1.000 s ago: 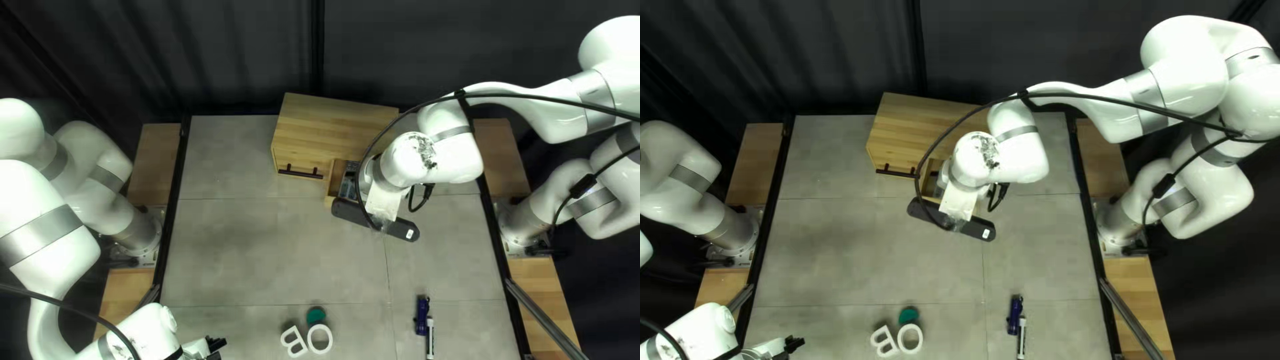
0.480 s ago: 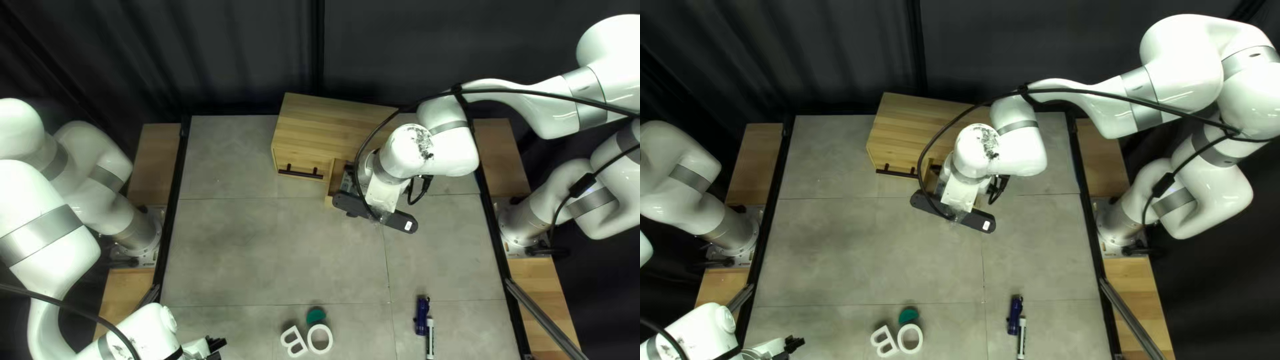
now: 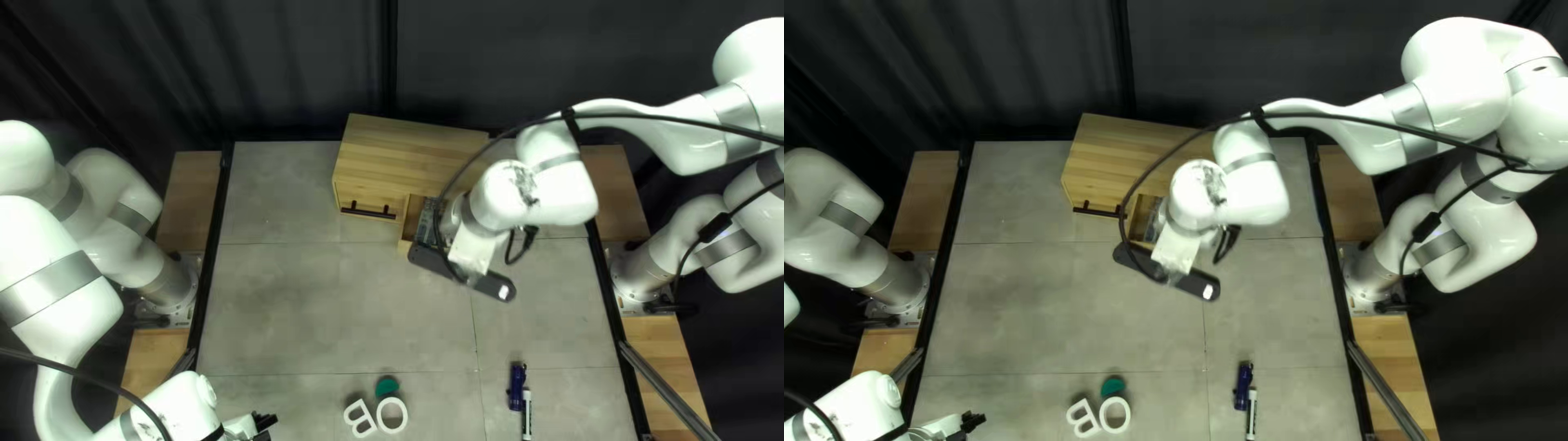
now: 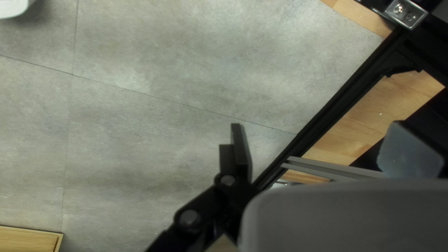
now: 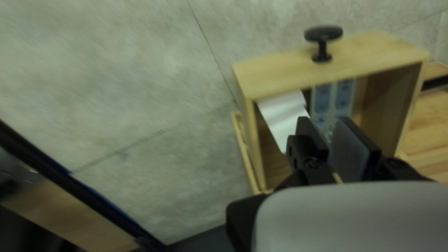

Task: Open drawers and place objects into drawer and close

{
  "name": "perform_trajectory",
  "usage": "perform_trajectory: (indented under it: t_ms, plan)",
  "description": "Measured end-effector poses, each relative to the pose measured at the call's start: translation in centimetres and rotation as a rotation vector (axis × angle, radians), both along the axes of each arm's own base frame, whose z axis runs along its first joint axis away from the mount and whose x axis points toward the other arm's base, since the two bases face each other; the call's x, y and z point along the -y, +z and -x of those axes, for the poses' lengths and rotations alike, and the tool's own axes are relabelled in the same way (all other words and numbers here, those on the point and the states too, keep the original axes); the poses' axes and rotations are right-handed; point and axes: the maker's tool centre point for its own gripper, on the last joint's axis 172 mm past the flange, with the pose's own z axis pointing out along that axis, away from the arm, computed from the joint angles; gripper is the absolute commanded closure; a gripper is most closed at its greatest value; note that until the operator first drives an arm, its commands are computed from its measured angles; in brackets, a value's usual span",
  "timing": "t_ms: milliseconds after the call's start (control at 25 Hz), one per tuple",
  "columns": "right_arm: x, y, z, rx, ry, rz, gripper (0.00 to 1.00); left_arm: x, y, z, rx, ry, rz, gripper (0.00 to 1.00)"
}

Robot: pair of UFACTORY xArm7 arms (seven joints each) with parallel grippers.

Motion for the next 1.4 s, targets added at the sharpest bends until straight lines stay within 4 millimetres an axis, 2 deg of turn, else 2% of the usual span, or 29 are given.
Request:
perform_trajectory:
  t_ms: [120, 160, 320, 400, 560, 680, 920, 1000, 1400]
  plan:
    - [-5.1, -1.1, 2.0, -0.015, -0.023, -0.031, 0.00, 0.0, 0.0, 0.0, 0.000, 0.000, 0.000, 0.00]
    - [-6.0, -1.3, 2.4, -0.017, -0.024, -0.037, 0.00, 0.0, 0.0, 0.0, 0.000, 0.000, 0.000, 0.00]
    - [-11.5, -4.3, 4.1, -0.030, -0.030, -0.082, 0.00, 0.0, 0.0, 0.0, 0.000, 0.000, 0.000, 0.00]
    - [-13.0, -5.3, 4.4, -0.034, -0.035, -0.094, 0.00, 0.0, 0.0, 0.0, 0.000, 0.000, 0.000, 0.00]
    - [-17.5, -8.3, 5.7, -0.051, -0.040, -0.124, 0.00, 0.0, 0.0, 0.0, 0.000, 0.000, 0.000, 0.00]
    - [-19.3, -9.6, 6.6, -0.062, -0.025, -0.141, 0.00, 0.0, 0.0, 0.0, 0.000, 0.000, 0.000, 0.00]
    - [-20.1, -12.5, 7.9, -0.077, 0.010, -0.162, 0.00, 0.0, 0.0, 0.0, 0.000, 0.000, 0.000, 0.00]
    - [-19.7, -13.8, 8.7, -0.082, 0.033, -0.165, 0.00, 0.0, 0.0, 0.0, 0.000, 0.000, 0.000, 0.00]
    - [-16.6, -16.8, 10.4, -0.090, 0.152, -0.156, 0.00, 0.0, 0.0, 0.0, 0.000, 0.000, 0.000, 0.00]
